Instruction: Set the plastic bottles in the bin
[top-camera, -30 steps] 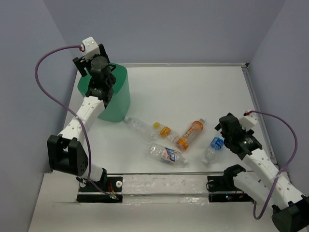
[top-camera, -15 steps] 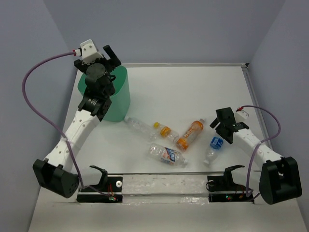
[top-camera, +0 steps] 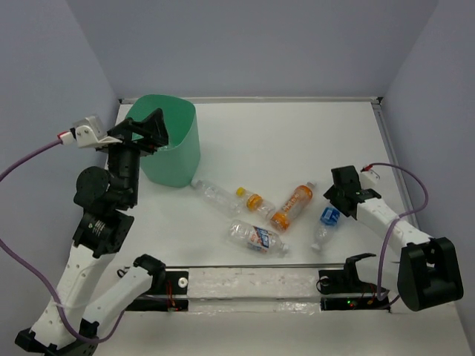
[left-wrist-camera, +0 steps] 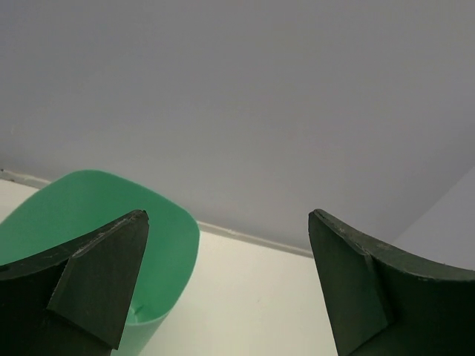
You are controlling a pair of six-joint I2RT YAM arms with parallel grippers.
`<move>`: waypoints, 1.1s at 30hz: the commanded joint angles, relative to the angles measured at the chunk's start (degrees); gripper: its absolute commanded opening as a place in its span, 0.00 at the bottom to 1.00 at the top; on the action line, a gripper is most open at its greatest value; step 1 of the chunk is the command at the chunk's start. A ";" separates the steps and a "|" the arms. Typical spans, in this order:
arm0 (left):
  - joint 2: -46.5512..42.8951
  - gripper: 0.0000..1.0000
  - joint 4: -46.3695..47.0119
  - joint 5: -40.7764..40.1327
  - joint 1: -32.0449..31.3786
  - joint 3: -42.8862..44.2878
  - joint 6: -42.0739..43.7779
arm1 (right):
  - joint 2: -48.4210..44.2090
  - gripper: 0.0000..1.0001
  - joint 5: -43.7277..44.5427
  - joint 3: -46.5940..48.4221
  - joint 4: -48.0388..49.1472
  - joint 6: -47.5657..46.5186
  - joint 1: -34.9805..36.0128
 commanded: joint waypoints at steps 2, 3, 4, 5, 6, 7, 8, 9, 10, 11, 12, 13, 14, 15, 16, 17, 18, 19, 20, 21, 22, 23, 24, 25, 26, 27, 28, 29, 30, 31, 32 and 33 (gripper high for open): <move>-5.95 0.99 -5.64 4.61 -0.15 -5.19 -1.61 | -2.55 0.53 0.85 -0.34 -0.46 0.66 -0.32; -7.10 0.99 -6.00 5.13 -0.15 -6.76 -1.61 | -3.61 0.53 1.29 0.18 -1.52 0.31 -0.32; -8.41 0.99 -6.00 6.27 -0.24 -7.65 -1.79 | -4.75 0.53 1.73 1.49 -2.75 -0.13 -0.32; -10.86 0.99 -6.09 6.72 -0.24 -8.35 -1.70 | -6.06 0.52 2.26 2.29 -5.11 -1.53 -0.32; -11.85 0.99 -6.09 7.07 -0.15 -9.23 -1.62 | -7.56 0.51 2.61 3.08 -6.09 -2.67 -0.32; -13.68 0.99 -6.09 7.16 -0.15 -10.37 -1.53 | -10.79 0.49 3.05 4.74 -7.32 -3.64 -0.32; -14.40 0.99 -6.09 7.07 -0.15 -10.64 -1.44 | -12.39 0.49 3.84 5.45 -8.37 -4.61 -0.32; -14.93 0.99 -7.74 6.99 -0.15 -11.08 -1.35 | -15.62 0.49 4.28 6.51 -10.91 -5.92 -0.32; -15.37 0.99 -7.93 6.98 -0.24 -11.17 -1.18 | -16.96 0.49 4.54 8.60 -12.24 -6.28 -0.32; -15.63 0.99 -8.11 7.07 -0.24 -11.35 -1.00 | -18.37 0.49 4.37 9.50 -13.03 -7.07 -0.32; -16.07 0.99 -8.37 6.90 -0.15 -11.44 -0.48 | -19.51 0.49 2.37 10.64 -13.56 -8.04 -0.32; -16.34 0.99 -8.81 6.64 -0.15 -11.44 -0.21 | -21.18 0.49 0.61 11.95 -13.74 -10.13 -0.32; -16.95 0.99 -8.99 6.11 -0.15 -11.44 0.05 | -21.37 0.48 -1.50 14.49 -13.31 -11.37 -0.32; -17.47 0.99 -9.07 5.50 -0.15 -11.35 0.75 | -21.28 0.48 -5.87 15.99 -12.17 -12.17 -0.32; -18.18 0.99 -9.07 3.75 -0.15 -11.09 1.72 | -20.85 0.47 -8.09 17.40 -11.29 -12.09 0.72; -18.97 0.99 -9.16 2.25 -0.15 -10.65 2.77 | -20.15 0.45 -10.46 18.98 -10.07 -12.09 1.69; -20.80 0.99 -9.42 -0.11 -0.15 -9.95 3.39 | -18.14 0.45 -12.31 22.13 -8.84 -11.57 3.27; -22.13 0.99 -9.51 -4.22 -0.24 -8.90 3.74 | -16.90 0.45 -14.24 23.81 -5.17 -10.60 8.42; -24.57 0.99 -9.25 -5.31 -0.15 -8.63 3.83 | -15.41 0.45 -13.74 25.66 -3.22 -10.59 12.21; -25.82 0.99 -8.47 -5.76 -0.15 -8.45 3.75 | -11.39 0.45 -9.64 30.90 0.28 -12.16 16.25; -27.66 0.99 -8.20 -5.41 -0.24 -8.62 3.14 | -8.57 0.46 -7.43 34.26 1.88 -13.74 23.60; -28.28 0.99 -8.28 -5.06 -0.24 -8.89 2.70 | -5.49 0.46 -5.75 37.86 3.12 -15.59 26.54; -28.73 0.99 -8.89 -4.71 -0.15 -9.24 2.17 | 1.50 0.46 -4.52 41.81 5.65 -19.08 28.75; -28.90 0.99 -9.42 -4.62 -0.15 -10.28 1.56 | 5.14 0.46 -5.03 49.24 7.51 -20.77 30.51; -29.34 0.99 -9.86 -5.14 -0.15 -10.90 0.33 | 8.65 0.46 -5.82 52.80 9.44 -22.36 31.83; -29.43 0.99 -10.21 -5.49 -0.24 -11.87 -0.03 | 12.08 0.46 -6.43 56.40 11.37 -23.50 33.85; -29.43 0.99 -10.83 -5.58 -0.15 -13.53 -0.38 | 18.64 0.46 -8.35 60.09 15.13 -26.73 34.83; -29.35 0.99 -11.27 -5.76 -0.15 -14.07 -0.56 | 21.75 0.46 -8.81 67.35 16.74 -28.59 35.88; -29.26 0.99 -12.93 -5.76 -0.15 -14.34 -0.91 | 24.66 0.46 -9.07 70.90 20.06 -31.83 37.46; -29.08 0.99 -13.99 -5.93 -0.15 -14.25 -1.00 | 27.29 0.46 -10.21 74.25 21.92 -33.17 37.47; -28.82 0.99 -15.04 -6.20 -0.15 -14.08 -1.09 | 32.28 0.46 -11.18 80.46 23.51 -34.31 38.08; -28.82 0.99 -16.88 -6.46 -0.15 -13.99 -1.52 | 34.68 0.46 -12.06 83.65 25.61 -35.02 38.09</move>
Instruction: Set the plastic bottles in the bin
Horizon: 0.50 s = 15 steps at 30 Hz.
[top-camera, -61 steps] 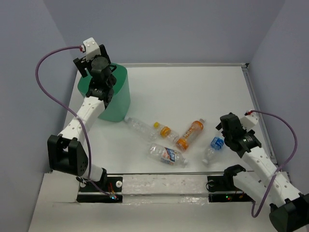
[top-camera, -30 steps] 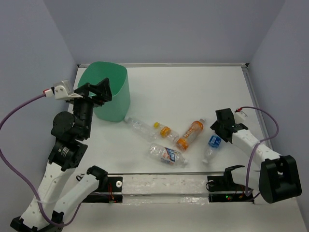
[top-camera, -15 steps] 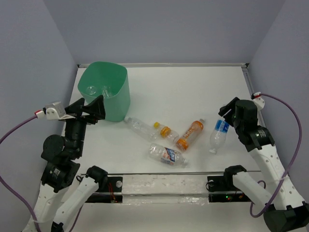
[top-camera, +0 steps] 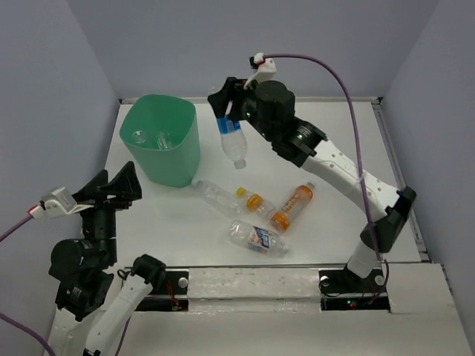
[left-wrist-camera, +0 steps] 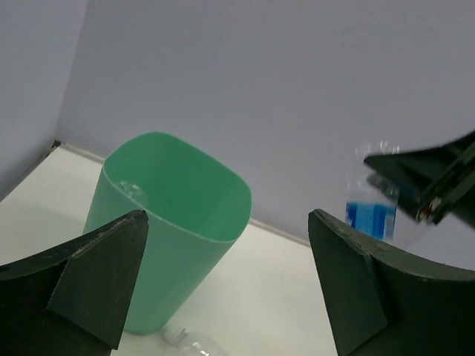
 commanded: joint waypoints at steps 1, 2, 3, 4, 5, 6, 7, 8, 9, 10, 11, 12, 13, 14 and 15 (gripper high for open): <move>1.28 0.99 -5.11 -1.81 -0.22 -0.43 -1.63 | 9.86 0.46 -4.30 17.11 14.98 -9.74 2.02; 1.10 0.99 -5.82 -1.72 -0.22 -0.43 -1.99 | 14.85 0.46 -5.09 24.02 15.51 -10.27 2.03; 1.02 0.99 -7.30 -1.46 -0.22 -0.70 -3.12 | 17.16 0.46 -5.45 27.14 16.91 -10.79 2.03; 0.67 0.99 -7.93 0.11 -0.22 -1.39 -3.74 | 21.45 0.46 -5.54 29.87 17.71 -10.88 2.03; 0.49 0.99 -8.19 1.26 -0.22 -1.92 -4.36 | 21.49 0.46 -5.89 32.33 18.50 -11.06 2.03; 0.31 0.99 -8.98 2.57 -0.22 -2.71 -4.97 | 25.14 0.45 -6.24 36.62 19.72 -10.97 2.03; 0.14 0.99 -9.68 4.15 -0.22 -3.68 -6.72 | 26.66 0.45 -6.68 38.23 20.61 -10.89 2.03; 0.05 0.99 -10.21 4.86 -0.22 -4.21 -7.61 | 28.76 0.45 -7.03 39.20 21.75 -10.97 2.03; -0.04 0.99 -10.65 5.83 -0.22 -4.65 -8.22 | 29.31 0.45 -7.47 39.56 23.41 -10.80 2.03; -0.13 0.99 -11.35 6.45 -0.22 -5.18 -8.58 | 29.75 0.45 -8.08 39.30 27.00 -10.10 2.03; 0.05 0.99 -11.88 6.98 -0.22 -5.27 -9.97 | 30.10 0.45 -8.52 39.21 28.42 -9.57 2.03; 0.05 0.99 -12.32 7.42 -0.22 -5.27 -10.42 | 30.28 0.45 -8.79 38.95 30.09 -9.13 2.03; 0.13 0.99 -12.68 8.12 -0.22 -5.44 -10.69 | 31.06 0.45 -9.58 38.60 33.33 -8.17 2.03; 0.22 0.99 -13.12 8.56 -0.22 -5.44 -11.82 | 31.77 0.45 -9.93 38.42 34.75 -7.99 2.03; 0.48 0.99 -13.73 8.65 -0.22 -5.62 -12.62 | 32.82 0.45 -10.11 38.68 36.25 -7.81 2.03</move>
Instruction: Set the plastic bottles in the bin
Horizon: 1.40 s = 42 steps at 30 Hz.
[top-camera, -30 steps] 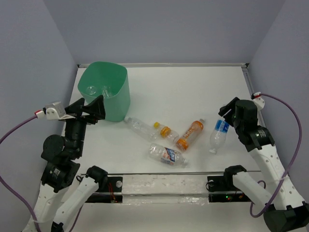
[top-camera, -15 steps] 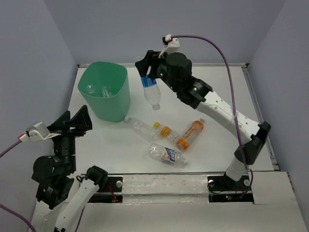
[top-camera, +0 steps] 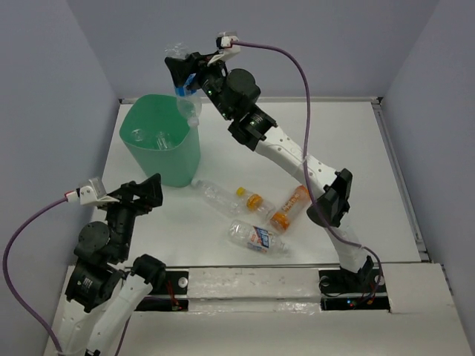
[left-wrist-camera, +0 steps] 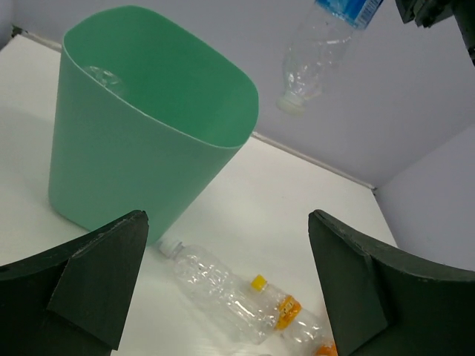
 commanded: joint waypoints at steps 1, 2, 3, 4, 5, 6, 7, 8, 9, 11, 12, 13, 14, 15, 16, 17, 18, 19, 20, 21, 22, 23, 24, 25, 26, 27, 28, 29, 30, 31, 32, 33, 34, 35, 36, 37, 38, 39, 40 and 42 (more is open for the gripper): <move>0.27 0.99 -1.14 4.06 -0.22 -0.70 -4.92 | 3.81 0.45 -2.72 3.90 15.92 1.26 0.04; 0.18 0.99 -1.15 4.59 -0.22 -1.14 -4.94 | 5.75 0.45 -2.90 5.66 16.73 1.26 0.04; 0.18 0.99 -1.50 5.12 -0.22 -1.67 -6.68 | 8.03 0.44 -2.90 7.85 16.82 1.26 0.04; 0.01 0.99 -1.50 5.64 -0.22 -2.89 -7.48 | 10.41 0.43 -2.46 10.48 16.39 1.26 0.04; -0.17 0.99 -1.59 6.87 -0.22 -3.43 -8.44 | 14.35 0.42 -2.20 14.94 16.04 1.18 0.04; -0.26 0.99 -1.67 7.58 -0.22 -3.95 -10.19 | 15.43 0.42 -2.02 15.51 16.38 1.35 0.04; -0.26 0.99 -2.02 8.37 -0.22 -4.74 -10.73 | 15.87 0.42 -1.93 14.73 18.73 2.13 0.04; -0.26 0.99 -2.46 8.98 -0.13 -5.01 -11.43 | 15.44 0.42 -2.11 13.16 20.32 2.75 0.04; -0.26 0.99 -3.34 8.99 -0.22 -5.27 -11.96 | 15.27 0.42 -2.54 10.27 21.91 3.19 0.04; -0.17 0.99 -3.70 9.69 -0.22 -5.80 -13.37 | 15.53 0.45 -3.95 9.80 21.22 4.25 0.04; 0.09 0.99 -3.52 10.39 -0.22 -6.15 -13.64 | 15.79 0.48 -4.48 9.54 20.70 4.43 0.04; 0.35 0.99 -2.82 11.70 -0.22 -6.85 -14.33 | 15.70 0.61 -5.18 8.76 19.47 4.60 0.04; 1.40 0.99 -2.56 12.32 -0.22 -7.12 -14.69 | 15.53 0.68 -5.62 8.31 18.77 4.78 0.04; 2.02 0.99 -2.21 12.94 -0.22 -7.47 -15.04 | 14.92 0.74 -5.88 7.87 17.97 4.78 0.04; 2.64 0.99 -1.68 13.64 -0.22 -8.26 -15.39 | 14.65 0.78 -6.67 7.87 15.70 4.60 0.04; 4.03 0.99 -1.24 14.78 -0.22 -8.61 -16.01 | 14.30 0.79 -6.77 8.31 13.94 4.25 0.04; 4.48 0.99 -0.63 15.31 -0.22 -9.14 -16.27 | 13.95 0.82 -6.59 8.57 12.01 4.16 0.04; 5.10 0.99 0.69 16.54 -0.22 -10.27 -16.54 | 12.47 0.88 -6.16 7.53 9.90 3.55 0.04; 6.84 0.99 1.31 16.98 -0.22 -10.81 -16.89 | 11.67 0.91 -6.15 6.82 9.19 3.29 0.04; 7.82 0.99 2.53 17.42 -0.22 -11.34 -16.98 | 11.05 0.93 -6.33 6.38 7.26 2.85 0.04; 9.05 0.99 3.24 17.60 -0.22 -11.86 -17.24 | 10.35 0.94 -7.20 5.85 6.03 2.06 0.04; 11.67 0.99 4.03 18.39 -0.31 -13.00 -17.94 | 8.43 0.97 -7.55 4.02 5.06 1.62 0.04; 13.00 0.99 4.82 18.65 -0.22 -13.62 -18.47 | 6.93 0.98 -7.91 2.09 4.35 1.35 0.04; 14.49 0.99 6.48 19.00 -0.22 -14.93 -18.99 | 5.26 1.00 -8.95 -0.28 4.08 0.65 0.04; 17.21 0.99 7.63 19.88 -0.31 -15.55 -19.52 | 1.76 1.00 -9.57 -4.65 4.08 0.04 0.04; 18.19 0.99 8.95 20.15 -0.48 -16.17 -20.40 | -0.10 1.00 -9.75 -7.13 3.99 -0.58 0.04; 19.24 0.99 11.40 20.24 -0.57 -16.78 -20.84 | -2.29 1.00 -9.49 -9.94 3.38 -1.10 0.04; 21.17 0.99 12.12 19.11 -0.92 -17.49 -21.11 | -7.88 1.00 -8.62 -13.45 3.12 -2.15 0.04; 22.06 0.99 12.56 18.14 -1.62 -17.41 -21.28 | -11.42 1.00 -8.26 -22.45 3.03 -2.69 0.04; 23.11 0.99 13.09 15.61 -1.97 -16.97 -21.46 | -15.11 0.99 -6.96 -27.59 3.03 -3.65 -0.48; 23.99 0.99 13.26 14.45 -2.50 -16.71 -21.63 | -18.80 0.98 -6.16 -33.03 3.03 -4.01 -0.49; 25.83 0.99 13.88 13.13 -3.55 -16.53 -21.98 | -26.41 0.98 -5.80 -38.39 3.03 -4.27 -1.01; 26.80 0.99 14.32 11.64 -4.34 -16.35 -22.51 | -30.14 0.98 -6.06 -48.80 3.11 -4.10 -1.80; 27.68 0.99 14.76 7.88 -5.31 -16.26 -23.56 | -33.74 0.97 -5.98 -53.78 3.11 -3.84 -1.81; 29.78 0.99 15.20 5.93 -6.19 -16.09 -24.18 | -37.17 0.97 -6.06 -58.35 2.94 -3.49 -2.59; 31.11 0.99 16.51 4.52 -7.68 -15.83 -24.62 | -42.95 0.97 -7.19 -66.23 2.50 -3.22 -2.60; 34.16 0.99 17.39 2.59 -8.39 -15.74 -25.67 | -45.44 0.97 -7.47 -69.35 1.89 -3.13 -2.60; 35.59 0.99 19.14 2.31 -8.92 -15.56 -26.11 | -47.56 0.97 -7.47 -72.17 -0.03 -3.04 -2.60; 37.34 0.99 19.68 2.05 -9.70 -15.30 -26.64 | -51.15 0.98 -7.30 -74.46 -1.18 -2.52 -2.60; 42.27 0.99 22.22 1.08 -10.33 -14.68 -29.53 | -54.50 0.99 -6.94 -80.62 -2.94 -1.82 -2.60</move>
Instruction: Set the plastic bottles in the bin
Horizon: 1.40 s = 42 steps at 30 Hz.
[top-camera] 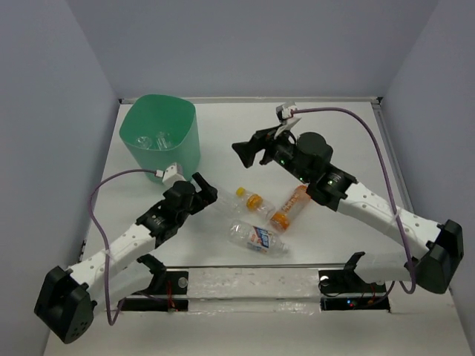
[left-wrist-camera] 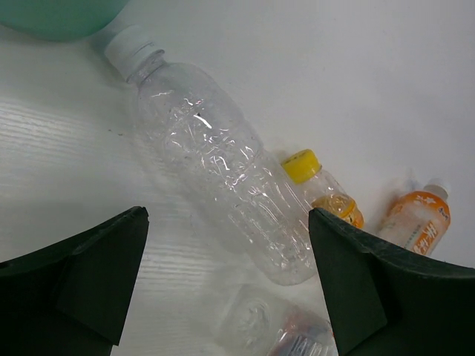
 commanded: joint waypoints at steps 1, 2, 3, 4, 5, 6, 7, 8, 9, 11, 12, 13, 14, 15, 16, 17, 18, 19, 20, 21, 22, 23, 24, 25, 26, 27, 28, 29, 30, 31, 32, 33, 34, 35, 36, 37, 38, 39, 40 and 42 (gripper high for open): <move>7.24 0.99 7.00 -7.61 -1.56 2.48 -6.46 | -5.93 0.99 -0.49 -10.20 -4.35 0.74 0.07; 9.78 0.99 7.09 -8.59 -1.91 2.65 -7.78 | -9.16 0.99 -0.58 -13.44 -4.61 1.09 0.07; 10.67 0.99 7.26 -9.55 -2.00 2.83 -8.92 | -10.59 0.99 -0.58 -14.95 -4.96 1.53 0.07; 11.55 0.99 7.70 -10.26 -2.09 3.00 -10.67 | -11.91 0.99 -0.76 -16.27 -5.05 3.02 0.07; 12.34 0.99 8.14 -12.01 -2.09 3.18 -11.21 | -13.05 0.99 -1.54 -17.51 -5.14 3.47 0.07; 13.74 0.99 9.01 -12.81 -2.18 3.36 -11.65 | -14.63 0.99 -2.51 -19.43 -5.58 3.90 0.07; 14.54 0.99 9.11 -13.25 -2.18 3.71 -11.75 | -15.25 0.99 -3.21 -20.32 -5.84 4.08 0.07; 16.20 0.99 9.02 -14.39 -2.18 4.75 -12.01 | -15.61 0.99 -5.83 -21.11 -6.02 4.69 0.07; 17.09 0.99 9.02 -14.66 -2.18 5.20 -12.53 | -16.31 0.99 -6.38 -21.99 -6.11 4.79 0.07; 18.67 0.99 9.54 -14.84 -2.18 6.17 -13.76 | -17.10 0.99 -6.30 -24.72 -6.29 5.14 0.07; 20.42 0.99 10.16 -14.40 -2.18 6.34 -14.03 | -17.37 0.99 -6.04 -25.60 -6.28 5.40 0.07; 21.39 0.99 10.95 -14.22 -2.18 6.69 -14.29 | -17.63 0.99 -6.03 -26.91 -6.28 5.84 0.07; 23.14 0.99 11.21 -14.48 -2.18 6.96 -14.73 | -17.63 0.99 -6.47 -27.44 -6.20 6.10 0.07; 24.12 0.99 12.00 -14.66 -2.18 7.13 -14.91 | -17.63 0.99 -7.00 -28.06 -6.02 6.28 0.07; 25.08 0.99 12.44 -15.10 -2.18 7.75 -15.00 | -17.54 0.99 -8.04 -29.11 -5.50 6.80 0.07; 26.05 0.99 12.71 -15.36 -2.18 8.27 -14.74 | -17.63 0.99 -8.49 -29.55 -5.32 6.98 0.07; 28.32 0.99 11.58 -15.89 -2.18 9.06 -14.47 | -17.81 0.99 -8.58 -29.99 -5.06 7.25 0.07; 29.56 0.99 10.87 -16.33 -2.18 9.94 -14.73 | -18.50 0.99 -8.67 -30.43 -5.05 7.34 0.07; 31.32 0.99 10.34 -17.29 -2.18 11.08 -14.65 | -19.03 0.99 -8.58 -31.22 -5.05 7.34 0.07; 31.94 0.99 10.08 -17.65 -2.18 11.35 -14.82 | -19.73 0.99 -8.41 -31.66 -5.05 7.34 0.07; 32.56 0.99 9.12 -18.26 -2.18 11.53 -15.43 | -21.39 0.99 -7.80 -32.10 -5.14 7.08 0.07; 32.83 0.99 8.93 -18.53 -2.18 11.44 -15.87 | -22.19 0.99 -7.27 -32.46 -5.23 7.07 0.07; 33.35 0.98 8.93 -18.79 -2.18 11.18 -16.14 | -22.98 0.99 -6.83 -33.16 -5.40 6.99 0.07; 33.62 0.96 8.93 -19.14 -2.18 10.92 -16.84 | -23.69 0.99 -6.39 -33.42 -5.67 7.07 0.07; 34.14 0.93 8.93 -19.93 -2.18 10.74 -17.02 | -24.65 0.99 -5.25 -33.60 -5.93 6.99 0.07; 34.50 0.89 8.84 -20.28 -2.18 10.83 -17.02 | -25.10 0.99 -4.63 -33.69 -6.54 7.07 0.07; 35.02 0.87 8.50 -20.63 -2.18 10.83 -16.85 | -25.28 0.99 -4.37 -33.60 -6.81 7.07 0.07; 35.55 0.81 7.71 -21.16 -2.18 11.26 -17.37 | -25.54 0.99 -4.19 -33.52 -6.99 6.90 0.07; 36.34 0.78 7.01 -21.34 -2.18 11.35 -17.72 | -25.89 0.99 -4.01 -33.43 -7.25 6.90 0.07; 36.61 0.76 6.48 -21.34 -2.18 11.36 -17.81 | -26.24 0.99 -4.01 -33.25 -7.69 6.90 0.07; 36.43 0.72 6.38 -21.25 -2.18 10.75 -17.90 | -26.42 0.99 -4.01 -33.34 -7.95 6.90 0.07; 36.17 0.68 6.38 -21.34 -2.18 10.30 -18.07 | -26.59 0.99 -4.01 -33.43 -8.04 6.90 0.07; 35.65 0.61 6.30 -21.34 -2.44 9.87 -18.07 | -27.29 0.99 -3.66 -33.60 -8.65 7.16 0.07; 34.16 0.59 6.12 -21.78 -2.79 8.99 -17.99 | -27.65 0.99 -2.01 -33.86 -8.83 7.34 0.07; 33.19 0.58 5.16 -22.30 -3.23 8.72 -17.90 | -28.09 0.99 -1.56 -34.21 -9.01 7.42 0.07; 32.05 0.57 4.46 -22.83 -4.54 8.63 -17.90 | -28.79 0.99 -0.94 -34.48 -9.10 7.60 0.07; 29.43 0.54 4.19 -24.05 -5.25 8.72 -17.64 | -29.05 0.99 0.37 -34.92 -9.45 8.12 0.07; 28.10 0.54 2.18 -24.76 -6.12 9.07 -17.29 | -29.06 0.99 1.25 -35.09 -9.88 8.39 0.07; 26.52 0.54 0.25 -25.38 -7.96 9.42 -16.67 | -29.14 1.00 2.22 -35.18 -10.41 9.96 0.07; 21.70 0.53 -1.52 -26.96 -10.16 11.61 -14.14 | -29.32 1.00 6.87 -35.36 -13.13 12.60 0.07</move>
